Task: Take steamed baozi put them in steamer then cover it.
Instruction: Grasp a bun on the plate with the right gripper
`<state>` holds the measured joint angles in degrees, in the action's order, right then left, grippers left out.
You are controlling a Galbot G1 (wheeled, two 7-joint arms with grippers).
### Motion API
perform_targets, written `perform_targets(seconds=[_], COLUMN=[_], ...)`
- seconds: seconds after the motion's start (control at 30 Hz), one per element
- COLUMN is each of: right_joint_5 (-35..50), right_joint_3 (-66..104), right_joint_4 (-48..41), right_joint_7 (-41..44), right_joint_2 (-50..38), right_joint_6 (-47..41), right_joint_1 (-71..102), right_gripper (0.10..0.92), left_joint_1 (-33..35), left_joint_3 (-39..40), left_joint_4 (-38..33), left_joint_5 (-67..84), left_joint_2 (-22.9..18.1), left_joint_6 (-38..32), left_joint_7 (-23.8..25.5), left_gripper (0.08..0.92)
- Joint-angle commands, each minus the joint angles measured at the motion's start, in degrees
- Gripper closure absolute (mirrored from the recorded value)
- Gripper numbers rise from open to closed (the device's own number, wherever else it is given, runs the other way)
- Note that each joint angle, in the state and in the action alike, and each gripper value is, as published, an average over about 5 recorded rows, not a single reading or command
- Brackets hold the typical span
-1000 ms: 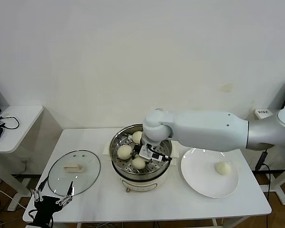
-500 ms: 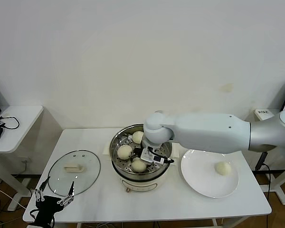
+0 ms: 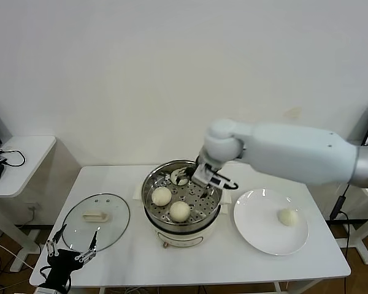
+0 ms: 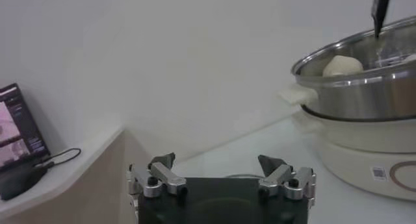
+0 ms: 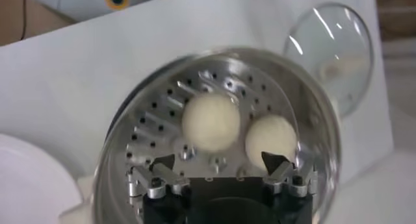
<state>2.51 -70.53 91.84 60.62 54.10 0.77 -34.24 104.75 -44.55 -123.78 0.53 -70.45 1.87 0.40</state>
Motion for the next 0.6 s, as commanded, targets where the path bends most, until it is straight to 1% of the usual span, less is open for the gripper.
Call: perform_targets(seconds=[0.03, 0.17, 0.27, 0.33, 0.47, 0.6], right_joint_5=[5.0, 2.6, -1.7, -4.4, -7.4, -9.9], right_joint_3=[4.9, 5.3, 6.2, 10.0, 22.9, 33.1], right_joint_4=[2.2, 3.0, 2.6, 2.2, 1.2, -0.8], right_joint_7=[3.5, 4.0, 4.1, 3.9, 3.4, 3.3], right_joint_2=[-20.1, -29.0, -33.3, -35.6, -38.3, -37.5], right_joint_6=[-14.2, -15.9, -15.7, -15.5, -15.4, -15.1], right_joint_1=[0.8, 4.9, 10.1, 15.8, 31.6, 42.8], right_gripper=[0.203, 0.202, 0.203, 0.203, 0.202, 0.203], left_joint_1=[-0.5, -1.1, -1.5, -1.7, -1.7, -1.5], left_joint_3=[0.6, 0.9, 1.2, 1.4, 1.7, 1.6], left_joint_4=[0.4, 0.6, 0.7, 0.9, 1.2, 1.3], left_joint_5=[0.1, 0.4, 0.5, 0.4, 0.3, 0.2], left_joint_2=[1.2, 2.0, 2.4, 2.6, 2.7, 2.9], left_joint_6=[0.1, 0.1, 0.1, 0.2, 0.2, 0.3], left_joint_7=[0.1, 0.2, 0.2, 0.2, 0.3, 0.3], left_gripper=[0.177, 0.177, 0.177, 0.177, 0.177, 0.177])
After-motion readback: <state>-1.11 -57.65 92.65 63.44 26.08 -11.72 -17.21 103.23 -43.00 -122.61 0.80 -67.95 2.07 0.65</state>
